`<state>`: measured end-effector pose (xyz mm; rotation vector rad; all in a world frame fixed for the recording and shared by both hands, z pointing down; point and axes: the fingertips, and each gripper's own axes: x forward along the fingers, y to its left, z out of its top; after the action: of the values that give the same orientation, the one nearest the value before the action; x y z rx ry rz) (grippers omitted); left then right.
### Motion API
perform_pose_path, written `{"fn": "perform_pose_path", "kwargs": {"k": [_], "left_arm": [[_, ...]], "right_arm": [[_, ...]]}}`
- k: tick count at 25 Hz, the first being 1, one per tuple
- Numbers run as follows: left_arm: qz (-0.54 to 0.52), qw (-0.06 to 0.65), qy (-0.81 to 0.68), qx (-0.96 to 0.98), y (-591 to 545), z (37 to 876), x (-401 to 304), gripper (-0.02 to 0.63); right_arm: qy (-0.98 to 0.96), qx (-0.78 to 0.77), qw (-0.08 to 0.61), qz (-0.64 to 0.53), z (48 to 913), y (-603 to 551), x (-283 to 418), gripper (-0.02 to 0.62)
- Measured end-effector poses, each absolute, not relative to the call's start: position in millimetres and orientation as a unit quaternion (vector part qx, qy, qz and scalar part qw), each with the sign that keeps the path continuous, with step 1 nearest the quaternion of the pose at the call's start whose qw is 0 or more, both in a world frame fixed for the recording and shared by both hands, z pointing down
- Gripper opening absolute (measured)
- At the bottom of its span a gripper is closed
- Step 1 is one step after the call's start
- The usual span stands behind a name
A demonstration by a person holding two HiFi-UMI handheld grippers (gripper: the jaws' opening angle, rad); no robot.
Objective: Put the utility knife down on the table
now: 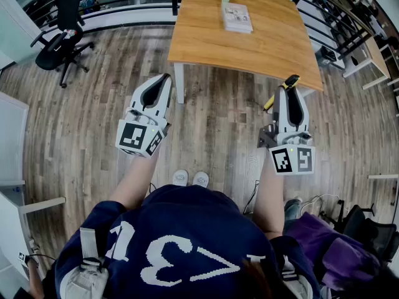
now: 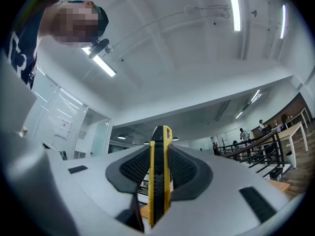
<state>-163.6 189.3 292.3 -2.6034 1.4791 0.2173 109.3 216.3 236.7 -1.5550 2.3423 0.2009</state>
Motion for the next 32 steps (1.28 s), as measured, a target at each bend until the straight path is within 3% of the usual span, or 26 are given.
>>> {"fn": "perform_pose_path", "kwargs": {"k": [19,32], "left_arm": [[0.07,0.081,0.503,-0.858,186.8,291.2,-109.9,0.018],[0.075,0.076,0.517,-0.849,124.8,297.1,-111.3,0.018]], "right_arm": [[0.834,-0.516,0.19,0.048,237.9,222.3,159.9,0.121],[0.835,-0.516,0.192,0.029,254.6,152.4,167.6,0.121]]}}
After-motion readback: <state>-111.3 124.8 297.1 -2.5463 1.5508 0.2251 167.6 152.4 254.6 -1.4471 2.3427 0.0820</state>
